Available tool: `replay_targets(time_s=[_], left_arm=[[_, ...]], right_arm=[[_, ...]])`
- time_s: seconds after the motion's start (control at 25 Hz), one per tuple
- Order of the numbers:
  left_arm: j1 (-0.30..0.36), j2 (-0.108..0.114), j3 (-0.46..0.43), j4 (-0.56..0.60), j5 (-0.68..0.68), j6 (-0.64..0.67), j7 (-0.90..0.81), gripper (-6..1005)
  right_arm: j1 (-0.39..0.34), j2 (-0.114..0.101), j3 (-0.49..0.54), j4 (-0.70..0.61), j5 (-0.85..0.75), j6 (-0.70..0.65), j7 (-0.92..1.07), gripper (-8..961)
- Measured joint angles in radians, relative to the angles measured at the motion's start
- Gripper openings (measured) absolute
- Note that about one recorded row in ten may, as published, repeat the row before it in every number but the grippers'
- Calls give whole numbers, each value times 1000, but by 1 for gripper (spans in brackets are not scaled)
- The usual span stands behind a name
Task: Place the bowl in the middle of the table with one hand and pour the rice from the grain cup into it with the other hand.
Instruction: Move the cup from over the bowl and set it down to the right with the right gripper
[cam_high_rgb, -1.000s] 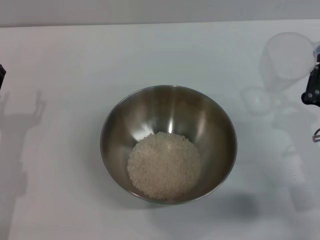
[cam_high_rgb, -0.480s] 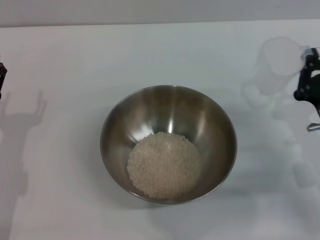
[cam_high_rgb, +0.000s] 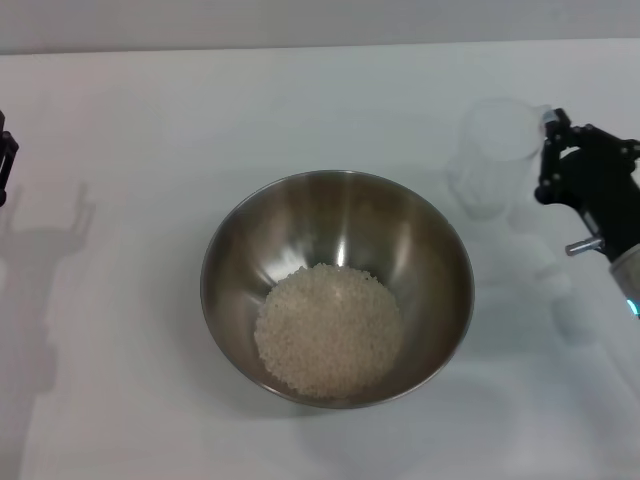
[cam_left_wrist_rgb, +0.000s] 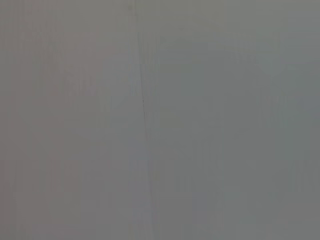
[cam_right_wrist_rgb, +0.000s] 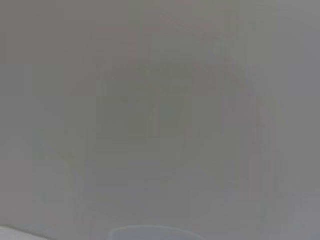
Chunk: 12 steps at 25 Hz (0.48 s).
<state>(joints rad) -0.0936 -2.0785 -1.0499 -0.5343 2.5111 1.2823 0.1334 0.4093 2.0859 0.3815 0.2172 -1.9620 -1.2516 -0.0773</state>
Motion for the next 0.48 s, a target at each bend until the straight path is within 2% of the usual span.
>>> replay_targets(time_s=[0.48], left_arm=[[1,0,4,1,0,-1,0,804]], right_arm=[[43,-1,-65,2,-1,95,-1,90]])
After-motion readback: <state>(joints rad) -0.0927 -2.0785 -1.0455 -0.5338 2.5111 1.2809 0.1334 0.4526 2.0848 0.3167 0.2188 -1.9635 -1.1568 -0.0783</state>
